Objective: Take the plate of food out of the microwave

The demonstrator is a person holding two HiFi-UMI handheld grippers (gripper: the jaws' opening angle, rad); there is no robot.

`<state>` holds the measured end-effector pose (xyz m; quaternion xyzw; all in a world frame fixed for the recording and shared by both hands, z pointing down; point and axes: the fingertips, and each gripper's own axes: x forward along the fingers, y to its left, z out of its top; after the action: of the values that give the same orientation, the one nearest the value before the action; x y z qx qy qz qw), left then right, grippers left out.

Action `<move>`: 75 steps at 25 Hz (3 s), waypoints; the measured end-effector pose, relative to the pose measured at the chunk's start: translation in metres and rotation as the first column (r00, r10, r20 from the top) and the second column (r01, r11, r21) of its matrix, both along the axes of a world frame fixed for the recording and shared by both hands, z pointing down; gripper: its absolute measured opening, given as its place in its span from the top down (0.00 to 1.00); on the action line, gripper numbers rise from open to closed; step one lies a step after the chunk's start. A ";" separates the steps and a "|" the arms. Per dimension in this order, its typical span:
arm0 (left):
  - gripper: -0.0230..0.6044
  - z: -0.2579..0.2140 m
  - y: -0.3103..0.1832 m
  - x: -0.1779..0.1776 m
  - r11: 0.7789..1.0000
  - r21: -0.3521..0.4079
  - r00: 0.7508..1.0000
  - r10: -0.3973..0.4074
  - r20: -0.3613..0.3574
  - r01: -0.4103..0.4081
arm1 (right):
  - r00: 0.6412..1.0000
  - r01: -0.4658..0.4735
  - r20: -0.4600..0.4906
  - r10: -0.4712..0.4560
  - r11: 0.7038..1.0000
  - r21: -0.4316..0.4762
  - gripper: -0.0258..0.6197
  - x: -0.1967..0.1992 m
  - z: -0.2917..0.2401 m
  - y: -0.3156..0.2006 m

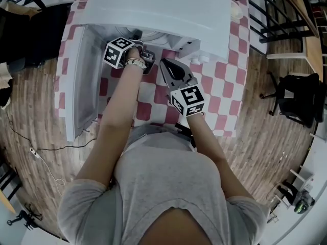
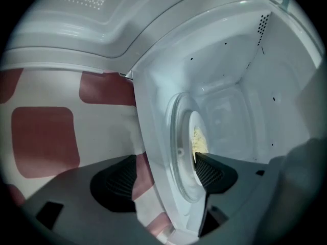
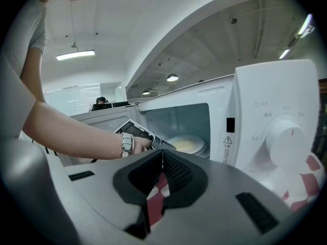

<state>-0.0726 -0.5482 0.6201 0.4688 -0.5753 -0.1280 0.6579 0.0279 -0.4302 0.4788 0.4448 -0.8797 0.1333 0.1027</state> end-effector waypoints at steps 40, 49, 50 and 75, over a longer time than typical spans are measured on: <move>0.95 -0.052 0.024 0.002 0.952 0.303 0.983 0.020 -0.181 0.037 | 0.999 0.038 -0.001 -0.038 0.999 0.011 0.92 0.004 -0.005 0.024; 0.95 -0.041 0.036 0.006 0.940 0.335 0.976 0.004 -0.217 0.070 | 0.999 0.040 -0.012 -0.040 0.999 0.006 0.92 0.012 -0.003 0.030; 0.95 -0.040 0.036 0.005 0.940 0.331 0.975 -0.002 -0.222 0.078 | 0.999 0.041 -0.012 -0.041 0.999 0.005 0.92 0.013 -0.003 0.030; 0.95 -0.068 0.049 0.013 0.903 0.426 0.964 0.053 -0.260 0.065 | 0.998 0.061 0.007 -0.061 0.998 0.020 0.92 0.013 -0.009 0.042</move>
<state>-0.0599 -0.4993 0.5521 0.5791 -0.4412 -0.3155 0.6086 0.0406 -0.3881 0.4700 0.4181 -0.8946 0.1228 0.0990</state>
